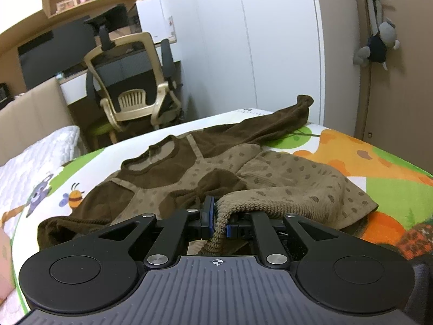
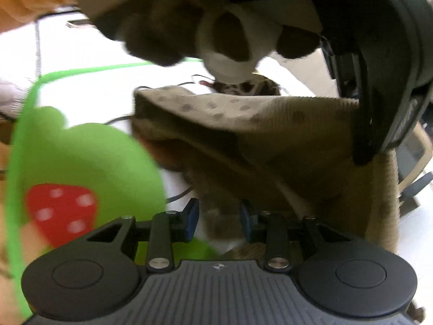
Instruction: Fold clothes
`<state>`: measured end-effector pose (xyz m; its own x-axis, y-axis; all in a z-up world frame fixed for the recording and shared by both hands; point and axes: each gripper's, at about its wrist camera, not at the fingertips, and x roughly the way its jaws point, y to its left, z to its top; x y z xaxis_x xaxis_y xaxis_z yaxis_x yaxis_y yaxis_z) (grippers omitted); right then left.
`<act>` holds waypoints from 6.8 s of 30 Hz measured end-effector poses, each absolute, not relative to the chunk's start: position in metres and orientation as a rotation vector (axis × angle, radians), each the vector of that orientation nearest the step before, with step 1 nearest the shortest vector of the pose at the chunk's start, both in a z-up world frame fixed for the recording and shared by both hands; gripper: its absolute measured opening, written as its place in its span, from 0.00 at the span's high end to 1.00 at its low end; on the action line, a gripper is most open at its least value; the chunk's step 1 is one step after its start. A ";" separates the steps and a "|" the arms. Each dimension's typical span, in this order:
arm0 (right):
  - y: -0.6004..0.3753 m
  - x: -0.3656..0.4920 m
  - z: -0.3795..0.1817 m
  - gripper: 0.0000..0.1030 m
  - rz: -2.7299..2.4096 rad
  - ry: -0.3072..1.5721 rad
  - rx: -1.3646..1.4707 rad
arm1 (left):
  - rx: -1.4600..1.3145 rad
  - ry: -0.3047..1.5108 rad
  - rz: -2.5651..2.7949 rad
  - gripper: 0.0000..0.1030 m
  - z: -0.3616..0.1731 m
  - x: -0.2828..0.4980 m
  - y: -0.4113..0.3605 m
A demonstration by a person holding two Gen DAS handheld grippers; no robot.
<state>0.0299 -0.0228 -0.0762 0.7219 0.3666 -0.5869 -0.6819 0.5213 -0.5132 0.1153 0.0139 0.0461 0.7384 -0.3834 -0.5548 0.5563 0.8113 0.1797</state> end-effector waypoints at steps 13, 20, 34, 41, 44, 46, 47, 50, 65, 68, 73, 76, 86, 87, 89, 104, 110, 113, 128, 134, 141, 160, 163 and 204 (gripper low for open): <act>-0.100 -0.023 -0.039 0.96 0.738 0.487 -0.791 | 0.301 0.549 -0.604 0.90 0.043 0.090 0.026; -0.165 -0.045 -0.020 0.51 0.557 0.504 -0.671 | 0.396 0.724 -0.734 0.85 -0.015 0.023 0.040; -0.203 0.011 -0.051 0.89 0.352 0.622 -0.539 | 0.260 0.744 -0.553 0.40 -0.007 0.031 0.110; -0.230 -0.009 -0.046 0.94 0.299 0.655 -0.557 | 0.251 0.772 -0.463 0.31 -0.014 0.040 0.131; -0.248 -0.022 -0.046 0.94 0.285 0.682 -0.575 | 0.282 0.786 -0.390 0.30 -0.017 0.044 0.143; -0.258 -0.026 -0.036 0.93 0.267 0.661 -0.525 | 0.266 0.796 -0.365 0.30 -0.016 0.046 0.152; -0.263 -0.025 -0.030 0.90 0.262 0.645 -0.479 | 0.245 0.790 -0.369 0.30 -0.014 0.046 0.155; -0.269 -0.010 -0.012 0.65 0.252 0.616 -0.282 | 0.159 0.754 -0.419 0.30 -0.001 0.045 0.158; -0.246 0.031 -0.046 0.87 0.166 0.725 -0.246 | 0.072 0.829 -0.383 0.20 -0.029 0.071 0.152; -0.260 0.027 -0.046 0.87 0.140 0.745 -0.233 | 0.054 0.847 -0.293 0.18 -0.033 0.069 0.178; -0.265 0.025 -0.014 0.78 0.164 0.673 -0.192 | -0.064 0.821 -0.297 0.17 -0.015 0.063 0.196; -0.251 0.036 0.011 0.59 0.242 0.592 -0.123 | -0.153 0.768 -0.348 0.13 0.002 0.073 0.182; -0.179 0.116 -0.035 0.42 0.394 0.630 -0.069 | -0.320 0.697 -0.323 0.10 -0.022 0.143 0.125; -0.182 0.119 -0.044 0.42 0.378 0.648 -0.060 | -0.327 0.718 -0.302 0.10 -0.033 0.145 0.128; -0.192 0.121 -0.059 0.38 0.364 0.665 -0.020 | -0.306 0.662 -0.319 0.10 -0.044 0.134 0.133; -0.193 0.146 -0.004 0.08 0.444 0.677 -0.021 | -0.564 0.685 -0.189 0.09 -0.007 0.150 0.187; -0.168 0.196 -0.025 0.05 0.489 0.632 0.102 | -1.137 0.635 0.007 0.09 -0.029 0.219 0.249; -0.165 0.214 -0.050 0.05 0.490 0.657 0.215 | -1.286 0.626 0.094 0.10 -0.046 0.249 0.263; -0.190 0.221 -0.069 0.00 0.526 0.657 0.437 | -0.636 0.382 0.287 0.38 0.014 0.236 0.304; -0.184 0.223 -0.069 0.00 0.548 0.675 0.407 | -1.309 0.631 0.006 0.22 -0.057 0.241 0.311; -0.182 0.222 -0.068 0.00 0.552 0.683 0.384 | -1.410 0.530 0.228 0.50 -0.077 0.288 0.309; -0.181 0.223 -0.069 0.00 0.563 0.685 0.372 | -0.938 0.544 0.373 0.28 -0.048 0.322 0.284; -0.183 0.223 -0.069 0.00 0.563 0.678 0.392 | -0.726 0.539 0.487 0.92 -0.034 0.347 0.264; -0.119 0.347 -0.040 0.75 0.266 0.622 -0.067 | -0.296 0.639 -0.427 0.07 -0.005 0.295 0.089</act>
<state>0.3472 -0.1185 -0.0395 0.7798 0.2265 -0.5836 -0.2663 0.9637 0.0182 0.2953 0.0891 -0.0046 0.7213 -0.4693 -0.5093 0.2905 0.8726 -0.3926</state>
